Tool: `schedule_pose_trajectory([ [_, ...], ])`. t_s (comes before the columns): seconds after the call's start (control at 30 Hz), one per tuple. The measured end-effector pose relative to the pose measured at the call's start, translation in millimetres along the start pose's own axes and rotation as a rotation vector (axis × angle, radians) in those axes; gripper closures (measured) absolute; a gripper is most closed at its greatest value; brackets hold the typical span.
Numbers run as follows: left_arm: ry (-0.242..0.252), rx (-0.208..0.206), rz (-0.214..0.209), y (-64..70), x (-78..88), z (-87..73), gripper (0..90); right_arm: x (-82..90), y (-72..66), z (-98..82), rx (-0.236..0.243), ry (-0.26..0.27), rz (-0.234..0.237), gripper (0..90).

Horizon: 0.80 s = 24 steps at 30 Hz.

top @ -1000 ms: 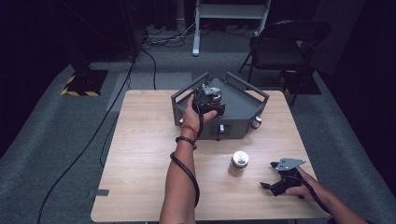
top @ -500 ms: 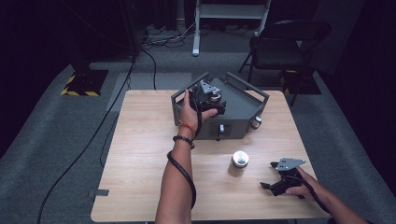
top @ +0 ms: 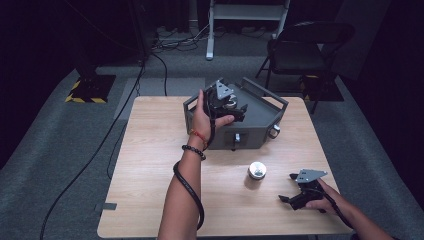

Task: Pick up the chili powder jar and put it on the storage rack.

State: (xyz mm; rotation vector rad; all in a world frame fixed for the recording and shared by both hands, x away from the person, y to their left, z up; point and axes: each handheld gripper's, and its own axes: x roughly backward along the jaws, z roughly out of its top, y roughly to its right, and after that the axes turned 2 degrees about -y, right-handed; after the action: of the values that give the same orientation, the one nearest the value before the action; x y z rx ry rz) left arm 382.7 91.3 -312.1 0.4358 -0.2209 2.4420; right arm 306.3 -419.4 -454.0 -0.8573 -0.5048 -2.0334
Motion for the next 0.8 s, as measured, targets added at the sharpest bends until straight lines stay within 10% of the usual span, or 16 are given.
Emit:
schedule_pose_trajectory([
  [0.8,0.034,-0.117,-0.044,21.6,42.5,-13.7,0.4,-0.3,-0.2,0.3,-0.001,0.0,-0.002,0.0],
])
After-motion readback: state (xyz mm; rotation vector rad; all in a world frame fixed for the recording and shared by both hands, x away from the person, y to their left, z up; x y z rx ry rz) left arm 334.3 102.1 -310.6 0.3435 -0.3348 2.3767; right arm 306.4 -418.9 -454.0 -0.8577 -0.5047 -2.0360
